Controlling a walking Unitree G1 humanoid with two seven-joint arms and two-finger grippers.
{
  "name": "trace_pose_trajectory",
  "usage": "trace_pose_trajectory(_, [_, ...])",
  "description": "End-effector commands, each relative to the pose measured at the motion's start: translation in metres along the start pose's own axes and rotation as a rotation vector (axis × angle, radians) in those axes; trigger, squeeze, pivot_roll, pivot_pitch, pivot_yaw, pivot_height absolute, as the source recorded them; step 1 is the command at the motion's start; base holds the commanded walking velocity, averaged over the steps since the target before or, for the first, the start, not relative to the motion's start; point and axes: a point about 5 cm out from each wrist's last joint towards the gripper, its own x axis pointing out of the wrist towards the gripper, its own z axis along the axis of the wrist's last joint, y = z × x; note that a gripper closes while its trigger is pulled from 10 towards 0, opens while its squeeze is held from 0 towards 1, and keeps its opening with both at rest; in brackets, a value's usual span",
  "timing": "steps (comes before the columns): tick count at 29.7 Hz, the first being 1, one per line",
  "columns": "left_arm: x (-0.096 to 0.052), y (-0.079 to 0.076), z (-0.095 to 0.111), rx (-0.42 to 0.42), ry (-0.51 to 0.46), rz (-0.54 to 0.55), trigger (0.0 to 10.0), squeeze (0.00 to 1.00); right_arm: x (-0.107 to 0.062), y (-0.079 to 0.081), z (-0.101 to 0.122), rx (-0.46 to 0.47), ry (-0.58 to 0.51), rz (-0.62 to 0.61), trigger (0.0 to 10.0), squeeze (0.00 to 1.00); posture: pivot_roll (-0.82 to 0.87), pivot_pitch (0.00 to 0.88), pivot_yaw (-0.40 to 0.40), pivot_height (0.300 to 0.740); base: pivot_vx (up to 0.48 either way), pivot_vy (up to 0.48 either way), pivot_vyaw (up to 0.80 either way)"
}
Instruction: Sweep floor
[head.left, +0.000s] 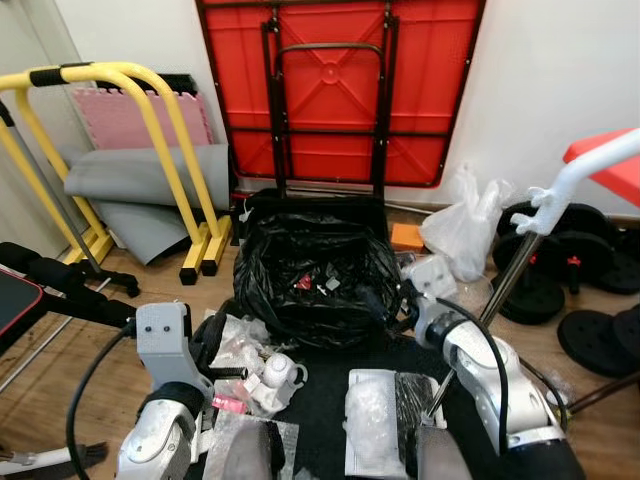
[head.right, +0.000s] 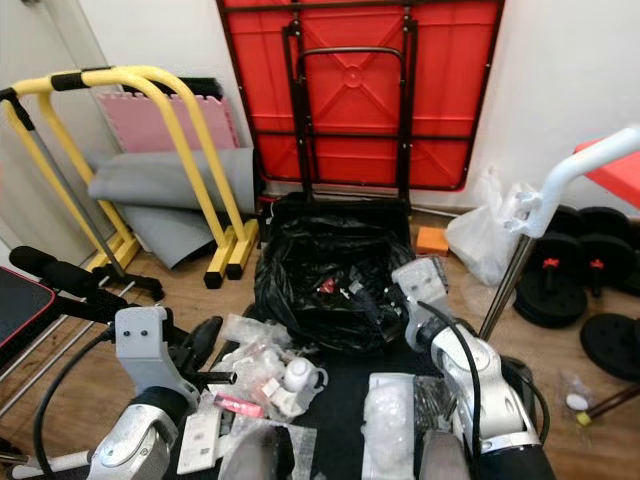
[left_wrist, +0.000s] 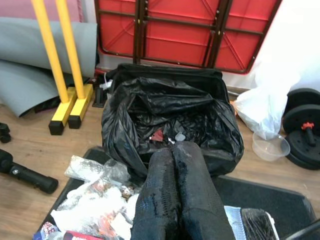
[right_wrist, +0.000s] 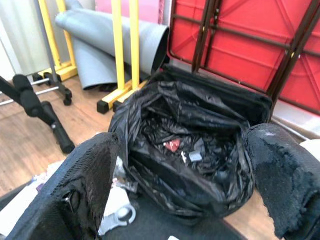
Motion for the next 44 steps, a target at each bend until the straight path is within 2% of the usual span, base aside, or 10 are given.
trace_pose_trajectory(1, [-0.002,-0.001,-0.001,0.013,0.019,-0.031,10.0,0.00,-0.002,0.000,-0.001,0.006,0.008,0.002,10.0,0.00,0.01,0.091,0.041,0.535,0.000,0.000,0.00])
trace_pose_trajectory(7, [0.000,-0.005,0.006,0.055,-0.004,-0.069,10.0,0.00,-0.009,-0.008,-0.008,0.005,0.038,-0.038,10.0,0.00,0.00,0.083,0.047,0.515,0.000,0.000,0.00])
trace_pose_trajectory(10, [0.002,-0.011,0.012,0.067,-0.026,-0.107,10.0,0.00,-0.013,-0.019,-0.016,-0.012,0.072,-0.106,10.0,0.00,0.00,0.073,0.049,0.505,0.000,0.000,0.00])
trace_pose_trajectory(13, [0.002,-0.011,0.012,0.067,-0.026,-0.107,10.0,0.00,-0.013,-0.019,-0.016,-0.012,0.072,-0.106,10.0,0.00,0.00,0.073,0.049,0.505,0.000,0.000,0.00])
trace_pose_trajectory(15, [0.002,-0.017,0.013,0.070,-0.026,-0.152,10.0,0.00,-0.016,-0.023,-0.020,-0.012,0.084,-0.145,10.0,0.00,-0.01,0.072,0.049,0.500,0.000,0.000,0.00])
trace_pose_trajectory(16, [0.001,-0.027,0.012,0.066,-0.021,-0.217,10.0,0.00,-0.018,-0.026,-0.021,-0.004,0.088,-0.163,10.0,0.00,-0.01,0.075,0.050,0.495,0.000,0.000,0.00])
trace_pose_trajectory(19, [-0.002,-0.038,0.010,0.059,-0.009,-0.300,10.0,0.00,-0.023,-0.024,-0.019,0.026,0.081,-0.142,10.0,0.00,-0.01,0.074,0.045,0.485,0.000,0.000,0.00])
trace_pose_trajectory(29, [-0.005,-0.054,0.010,0.092,-0.009,-0.467,10.0,0.00,-0.043,-0.025,-0.022,0.041,0.101,-0.137,10.0,0.00,-0.04,0.067,0.043,0.450,0.000,0.000,0.00])
trace_pose_trajectory(38, [-0.002,-0.058,0.009,0.103,-0.005,-0.509,10.0,0.00,-0.059,-0.029,-0.033,0.031,0.140,-0.205,10.0,0.00,-0.05,0.062,0.036,0.420,0.000,0.000,0.00])
trace_pose_trajectory(44, [-0.002,-0.058,0.009,0.097,-0.006,-0.513,10.0,0.00,-0.061,-0.036,-0.036,0.026,0.157,-0.255,10.0,0.00,-0.06,0.060,0.037,0.405,0.000,0.000,0.00])
